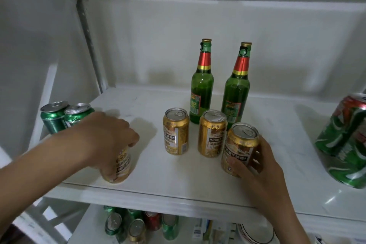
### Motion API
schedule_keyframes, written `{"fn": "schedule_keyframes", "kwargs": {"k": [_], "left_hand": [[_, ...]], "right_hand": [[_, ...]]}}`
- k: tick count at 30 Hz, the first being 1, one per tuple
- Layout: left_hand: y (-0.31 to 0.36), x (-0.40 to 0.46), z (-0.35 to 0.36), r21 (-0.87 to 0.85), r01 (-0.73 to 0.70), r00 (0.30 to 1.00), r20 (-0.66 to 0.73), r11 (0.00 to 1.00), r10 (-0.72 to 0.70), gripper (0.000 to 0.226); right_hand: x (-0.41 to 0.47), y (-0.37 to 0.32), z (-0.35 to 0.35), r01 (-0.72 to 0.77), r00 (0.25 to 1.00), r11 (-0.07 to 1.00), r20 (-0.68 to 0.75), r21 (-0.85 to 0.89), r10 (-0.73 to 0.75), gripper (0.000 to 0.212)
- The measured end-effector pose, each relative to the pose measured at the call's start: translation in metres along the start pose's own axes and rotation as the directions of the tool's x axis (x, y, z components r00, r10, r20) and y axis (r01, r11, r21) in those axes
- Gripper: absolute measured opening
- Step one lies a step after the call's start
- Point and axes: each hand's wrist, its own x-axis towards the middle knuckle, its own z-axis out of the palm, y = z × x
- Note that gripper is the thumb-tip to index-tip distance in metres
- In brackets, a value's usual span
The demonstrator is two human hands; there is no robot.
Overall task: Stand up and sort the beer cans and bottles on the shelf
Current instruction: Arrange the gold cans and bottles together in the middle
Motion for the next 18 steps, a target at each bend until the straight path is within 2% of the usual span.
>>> {"fn": "schedule_keyframes", "kwargs": {"k": [2,4,5,6,7,8,9,10,12,14,18], "left_hand": [[0.009,0.008,-0.014,0.148,-0.039,0.998,0.063,0.988,0.03,0.071],[0.003,0.009,-0.021,0.131,-0.071,0.994,0.089,0.989,0.06,0.068],[-0.006,0.008,-0.021,0.04,-0.079,0.995,0.067,0.996,0.076,0.063],[-0.019,0.006,-0.016,-0.121,-0.088,0.995,0.025,0.989,0.092,0.059],[-0.032,0.002,-0.007,-0.337,-0.118,0.993,-0.046,0.934,0.109,0.055],[-0.044,-0.001,0.005,-0.563,-0.171,0.984,-0.144,0.809,0.108,0.054],[-0.051,-0.005,0.02,-0.735,-0.247,0.962,-0.262,0.631,0.072,0.056],[-0.055,-0.008,0.037,-0.829,-0.343,0.926,-0.376,0.442,0.014,0.06],[-0.046,-0.009,0.071,-0.859,-0.498,0.854,-0.51,0.121,-0.106,0.076],[-0.018,-0.008,0.095,-0.823,-0.567,0.809,-0.55,-0.033,-0.205,0.087],[0.046,0.005,0.113,-0.75,-0.639,0.731,-0.522,-0.172,-0.439,0.072]], "right_hand": [[-0.001,-0.001,0.0,0.001,1.0,1.0,0.009,0.008,-0.001,0.073],[-0.001,0.0,-0.001,0.01,1.0,1.0,0.01,0.012,-0.01,0.072],[-0.001,-0.001,-0.002,0.013,1.0,1.0,0.012,0.01,-0.013,0.071],[-0.002,-0.001,-0.002,0.016,1.0,1.0,0.015,0.006,-0.016,0.071],[-0.002,-0.001,-0.002,0.019,1.0,1.0,0.019,0.002,-0.019,0.071],[-0.002,0.0,-0.002,0.021,1.0,1.0,0.021,-0.002,-0.021,0.071],[-0.001,0.0,-0.002,0.022,1.0,1.0,0.021,-0.007,-0.022,0.071],[-0.001,0.0,-0.002,0.022,1.0,1.0,0.021,-0.01,-0.022,0.071],[0.0,-0.001,-0.003,0.017,1.0,1.0,0.018,-0.013,-0.017,0.07],[0.0,-0.001,-0.002,0.007,1.0,1.0,0.017,-0.014,-0.007,0.071],[0.0,-0.001,-0.001,0.007,1.0,1.0,0.013,-0.003,-0.007,0.072]]}}
